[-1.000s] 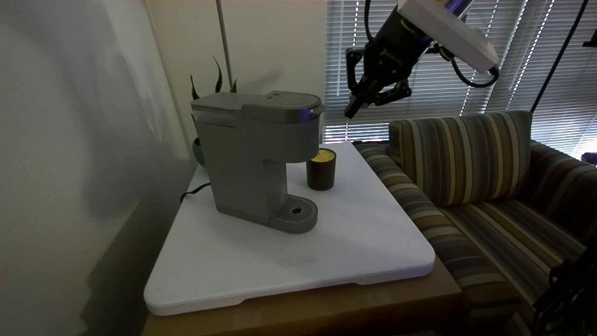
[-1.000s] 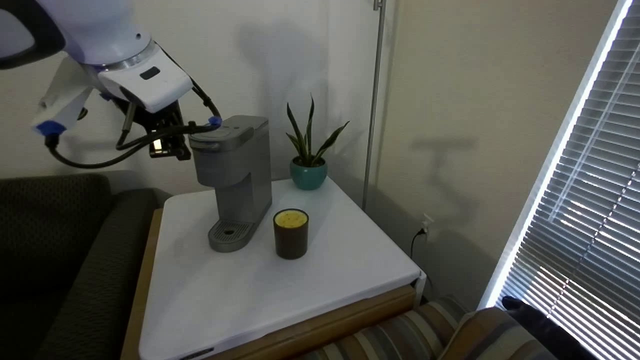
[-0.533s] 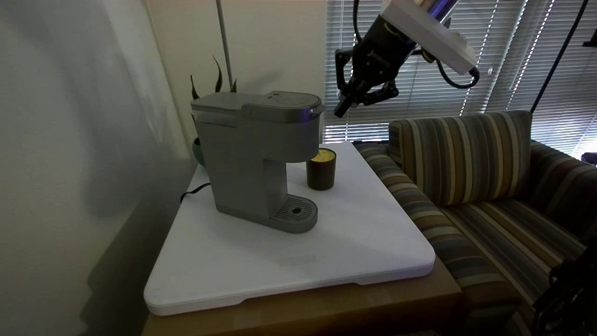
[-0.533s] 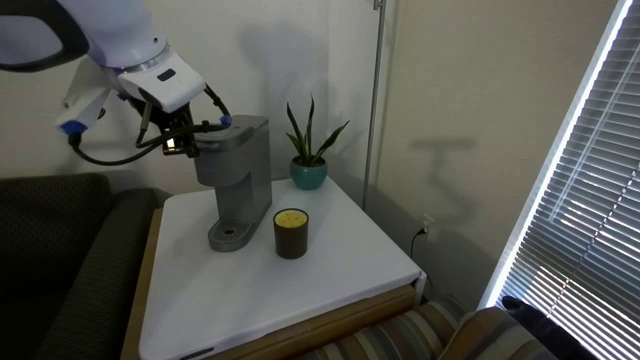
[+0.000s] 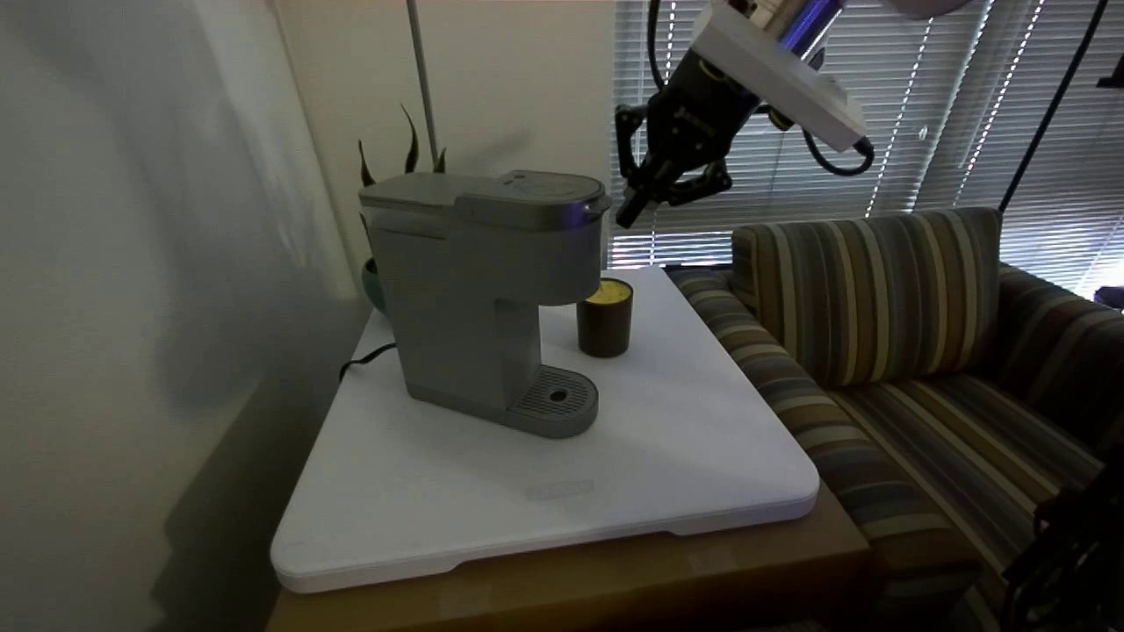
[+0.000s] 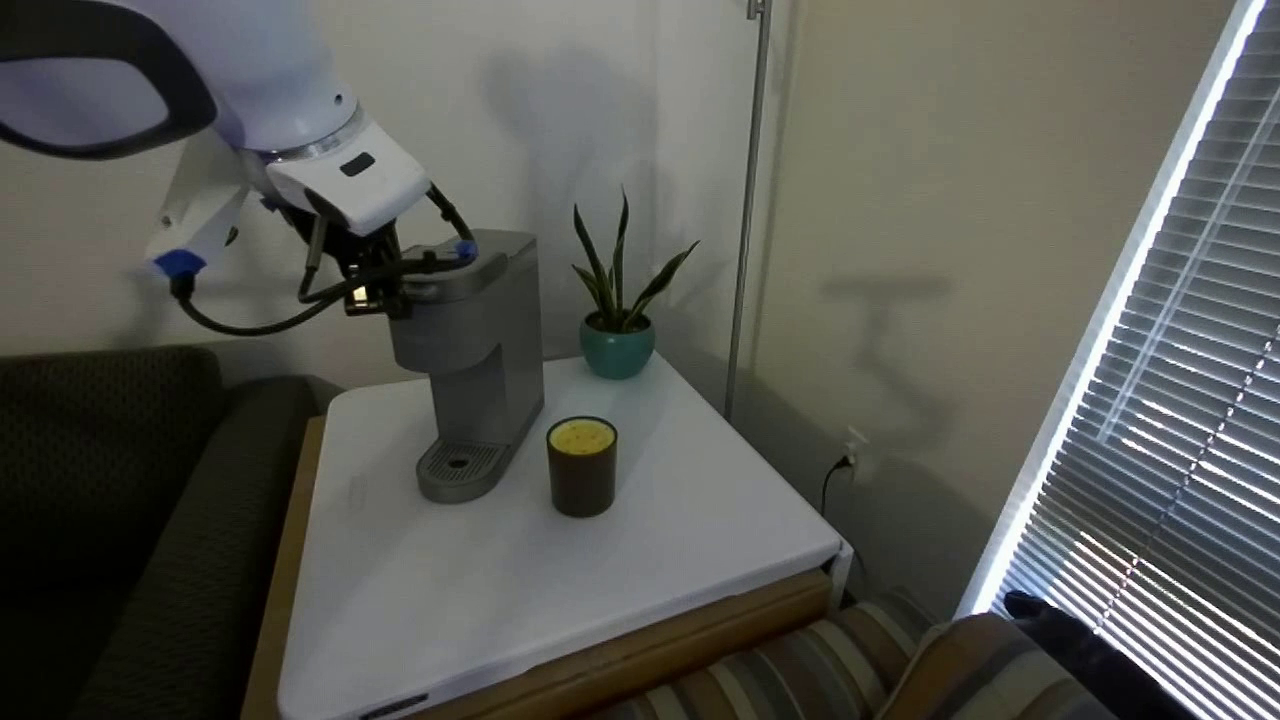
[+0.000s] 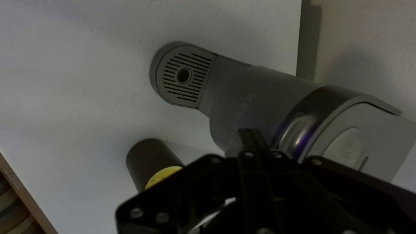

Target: Open the top compartment of the coffee maker.

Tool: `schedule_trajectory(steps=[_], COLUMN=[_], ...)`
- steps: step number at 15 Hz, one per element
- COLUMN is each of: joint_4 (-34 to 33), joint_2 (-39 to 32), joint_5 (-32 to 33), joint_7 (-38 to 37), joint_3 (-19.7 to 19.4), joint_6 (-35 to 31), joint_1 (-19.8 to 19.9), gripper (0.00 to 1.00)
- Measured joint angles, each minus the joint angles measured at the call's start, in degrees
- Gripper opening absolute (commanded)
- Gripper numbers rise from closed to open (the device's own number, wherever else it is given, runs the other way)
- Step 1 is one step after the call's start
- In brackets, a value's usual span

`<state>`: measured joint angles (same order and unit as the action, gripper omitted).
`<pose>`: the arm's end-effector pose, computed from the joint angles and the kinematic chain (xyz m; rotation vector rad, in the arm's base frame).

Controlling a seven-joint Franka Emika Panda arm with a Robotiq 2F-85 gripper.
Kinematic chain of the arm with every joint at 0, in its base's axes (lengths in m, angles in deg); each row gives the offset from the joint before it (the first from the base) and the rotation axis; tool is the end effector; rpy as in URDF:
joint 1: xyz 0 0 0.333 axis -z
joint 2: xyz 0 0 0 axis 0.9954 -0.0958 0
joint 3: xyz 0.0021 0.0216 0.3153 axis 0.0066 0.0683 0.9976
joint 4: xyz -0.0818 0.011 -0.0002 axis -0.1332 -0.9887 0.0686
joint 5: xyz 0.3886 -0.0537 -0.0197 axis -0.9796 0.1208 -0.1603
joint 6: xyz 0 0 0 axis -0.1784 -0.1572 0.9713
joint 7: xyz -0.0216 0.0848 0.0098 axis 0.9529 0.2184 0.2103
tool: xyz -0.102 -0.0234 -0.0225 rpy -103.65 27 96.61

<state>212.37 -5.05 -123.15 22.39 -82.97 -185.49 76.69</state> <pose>0.5458 0.0780 0.3171 -2.4676 0.9736 -0.4240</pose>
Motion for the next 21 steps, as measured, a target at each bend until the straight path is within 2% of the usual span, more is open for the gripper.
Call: schedule_trajectory(steps=[21], joint_4=[-0.7], joint_2=[-0.5], joint_5=[-1.1], joint_7=[0.0], joint_3=[0.3], joint_6=[-5.4], joint_1=[0.0], gripper=[0.00])
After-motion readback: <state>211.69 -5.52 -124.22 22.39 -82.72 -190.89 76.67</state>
